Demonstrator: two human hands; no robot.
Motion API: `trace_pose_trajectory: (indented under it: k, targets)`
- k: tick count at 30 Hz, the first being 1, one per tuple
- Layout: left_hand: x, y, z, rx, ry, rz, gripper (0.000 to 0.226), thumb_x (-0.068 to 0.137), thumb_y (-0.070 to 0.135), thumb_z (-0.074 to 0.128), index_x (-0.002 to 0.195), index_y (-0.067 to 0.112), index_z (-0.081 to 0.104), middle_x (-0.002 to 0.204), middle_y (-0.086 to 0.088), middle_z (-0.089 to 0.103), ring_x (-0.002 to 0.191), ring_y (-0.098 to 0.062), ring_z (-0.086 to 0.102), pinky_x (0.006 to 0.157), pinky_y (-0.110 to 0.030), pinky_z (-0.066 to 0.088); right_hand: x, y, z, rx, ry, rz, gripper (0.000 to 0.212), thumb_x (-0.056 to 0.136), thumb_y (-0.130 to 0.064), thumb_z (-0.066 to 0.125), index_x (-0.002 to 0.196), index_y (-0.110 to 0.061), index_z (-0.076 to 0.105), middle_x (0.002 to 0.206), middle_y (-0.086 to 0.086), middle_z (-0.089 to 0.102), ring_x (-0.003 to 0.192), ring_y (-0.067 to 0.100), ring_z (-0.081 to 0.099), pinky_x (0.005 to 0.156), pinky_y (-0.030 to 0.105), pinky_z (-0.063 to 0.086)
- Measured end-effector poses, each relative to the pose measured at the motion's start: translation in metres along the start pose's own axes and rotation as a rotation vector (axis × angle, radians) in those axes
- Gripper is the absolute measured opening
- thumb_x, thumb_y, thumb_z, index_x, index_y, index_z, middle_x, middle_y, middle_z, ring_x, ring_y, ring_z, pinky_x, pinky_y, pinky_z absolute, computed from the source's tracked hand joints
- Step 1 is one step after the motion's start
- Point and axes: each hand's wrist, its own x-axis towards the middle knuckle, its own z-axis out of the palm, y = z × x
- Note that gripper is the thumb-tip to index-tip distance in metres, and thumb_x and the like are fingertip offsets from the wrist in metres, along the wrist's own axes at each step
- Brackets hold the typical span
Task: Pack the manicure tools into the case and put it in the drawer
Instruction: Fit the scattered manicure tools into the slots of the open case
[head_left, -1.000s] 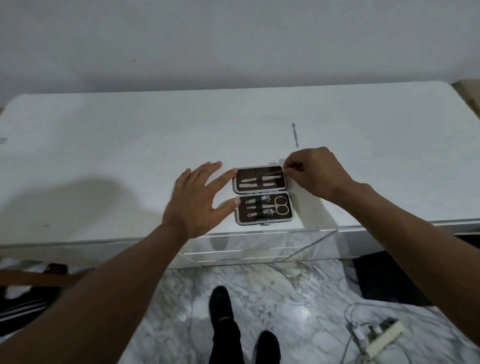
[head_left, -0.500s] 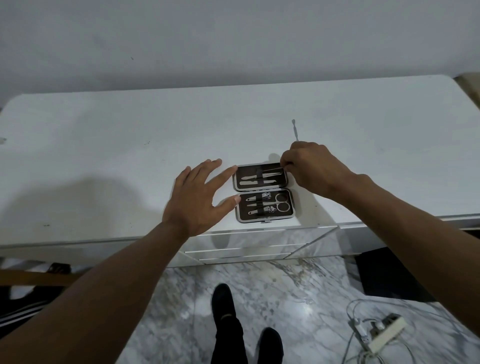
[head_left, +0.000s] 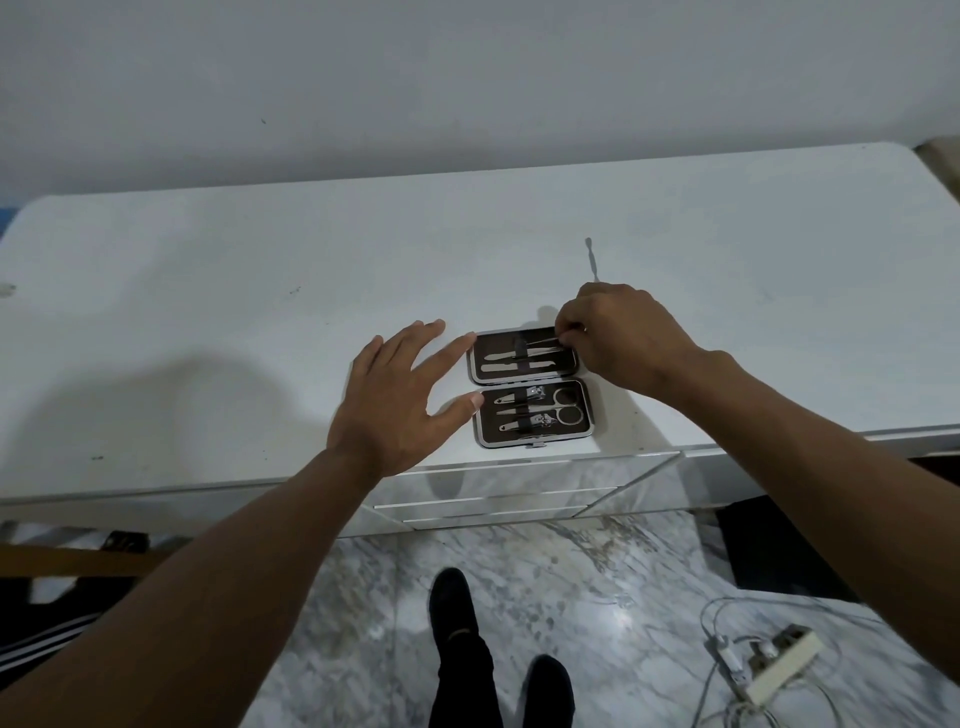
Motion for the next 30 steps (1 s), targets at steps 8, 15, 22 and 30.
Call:
trace_pose_trajectory:
  k: [8, 15, 22, 30]
  targets:
    - [0.000, 0.001, -0.001, -0.005, 0.004, 0.001, 0.064, 0.091, 0.070, 0.032, 0.148, 0.043, 0.029, 0.157, 0.006, 0.032, 0.147, -0.015, 0.022, 0.120, -0.045, 0.015, 0.010, -0.007, 0.006, 0.032, -0.042, 0.041, 0.015, 0.088, -0.016, 0.056, 0.092, -0.020, 0.070, 0.097, 0.006, 0.064, 0.091, 0.031, 0.060, 0.075, 0.035, 0.047]
    - [-0.001, 0.001, -0.001, -0.006, 0.010, -0.005, 0.063, 0.091, 0.070, 0.034, 0.148, 0.044, 0.030, 0.157, 0.006, 0.033, 0.147, -0.014, 0.022, 0.119, -0.044, 0.015, 0.014, -0.013, 0.007, 0.004, -0.055, -0.001, 0.017, 0.089, -0.016, 0.057, 0.097, -0.020, 0.071, 0.100, 0.006, 0.065, 0.093, 0.030, 0.060, 0.078, 0.037, 0.050]
    - [-0.001, 0.001, 0.000, -0.006, 0.000, -0.010, 0.063, 0.091, 0.070, 0.033, 0.148, 0.044, 0.029, 0.157, 0.007, 0.032, 0.147, -0.014, 0.022, 0.119, -0.044, 0.014, 0.016, -0.013, 0.010, 0.023, -0.052, -0.030, 0.018, 0.089, -0.017, 0.056, 0.096, -0.022, 0.072, 0.100, 0.005, 0.066, 0.094, 0.028, 0.060, 0.081, 0.039, 0.050]
    - [-0.001, 0.001, -0.002, 0.001, 0.001, -0.009, 0.064, 0.090, 0.070, 0.032, 0.148, 0.044, 0.030, 0.157, 0.006, 0.033, 0.146, -0.014, 0.022, 0.119, -0.044, 0.014, 0.018, -0.009, 0.002, 0.133, 0.084, -0.008, 0.017, 0.090, -0.015, 0.058, 0.097, -0.014, 0.073, 0.100, 0.007, 0.070, 0.092, 0.027, 0.063, 0.083, 0.036, 0.047]
